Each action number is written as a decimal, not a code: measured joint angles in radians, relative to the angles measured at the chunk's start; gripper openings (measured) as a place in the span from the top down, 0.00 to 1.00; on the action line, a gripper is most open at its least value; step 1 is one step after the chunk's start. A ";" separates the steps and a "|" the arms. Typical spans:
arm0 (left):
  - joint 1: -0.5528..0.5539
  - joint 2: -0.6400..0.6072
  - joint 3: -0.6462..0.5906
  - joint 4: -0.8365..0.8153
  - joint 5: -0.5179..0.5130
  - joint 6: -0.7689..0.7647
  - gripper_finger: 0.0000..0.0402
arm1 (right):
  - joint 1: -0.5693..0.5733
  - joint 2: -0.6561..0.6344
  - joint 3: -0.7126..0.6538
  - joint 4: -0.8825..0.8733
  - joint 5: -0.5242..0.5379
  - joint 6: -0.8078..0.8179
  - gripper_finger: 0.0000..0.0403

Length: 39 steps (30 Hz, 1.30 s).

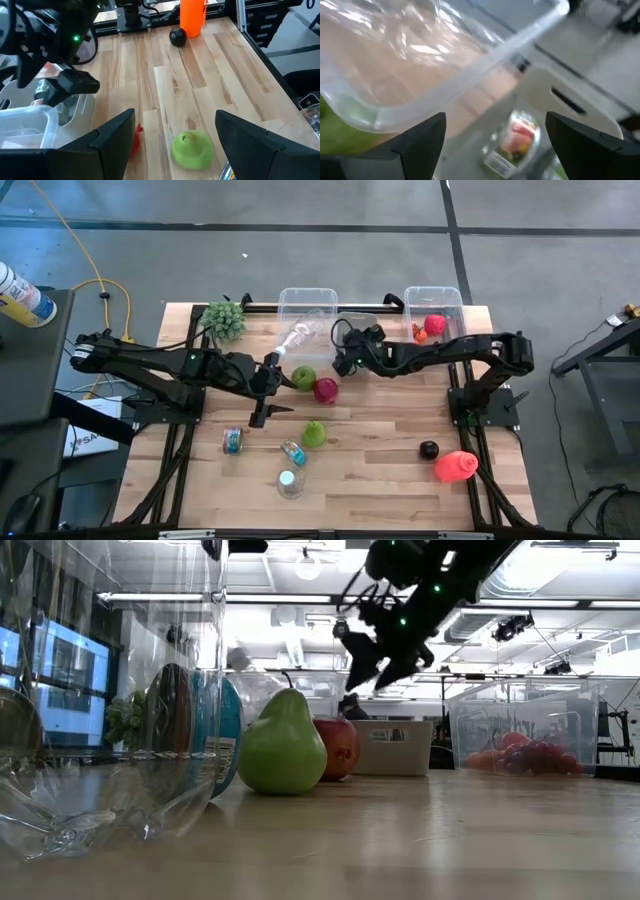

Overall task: Pick & Place Food Item
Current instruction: Put the green apple into the right transparent bin

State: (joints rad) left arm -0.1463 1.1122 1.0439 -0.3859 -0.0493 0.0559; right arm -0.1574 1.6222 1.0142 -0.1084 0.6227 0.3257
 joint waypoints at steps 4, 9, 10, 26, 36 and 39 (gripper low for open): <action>0.007 0.000 0.000 0.008 -0.035 -0.053 0.34 | 0.038 -0.056 0.000 0.083 0.013 -0.085 0.18; 0.012 0.000 0.000 0.004 -0.036 -0.051 0.34 | 0.146 -0.146 0.000 0.102 0.028 -0.129 0.18; 0.013 0.000 0.000 0.004 -0.036 -0.050 0.34 | 0.173 -0.169 0.000 0.088 0.023 -0.127 0.18; 0.080 0.000 0.000 0.014 -0.035 -0.072 0.34 | 0.624 -0.272 -0.001 -0.042 0.162 -0.074 0.18; 0.087 0.000 0.000 -0.088 -0.033 -0.215 0.34 | 0.745 -0.274 0.000 -0.316 0.370 0.318 0.18; 0.087 0.000 0.000 -0.165 -0.023 -0.278 0.34 | 0.772 -0.274 0.000 -0.372 0.395 0.387 0.18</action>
State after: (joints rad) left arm -0.0589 1.1126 1.0443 -0.5512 -0.0726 -0.2223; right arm 0.6144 1.3487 1.0138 -0.4802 1.0180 0.7123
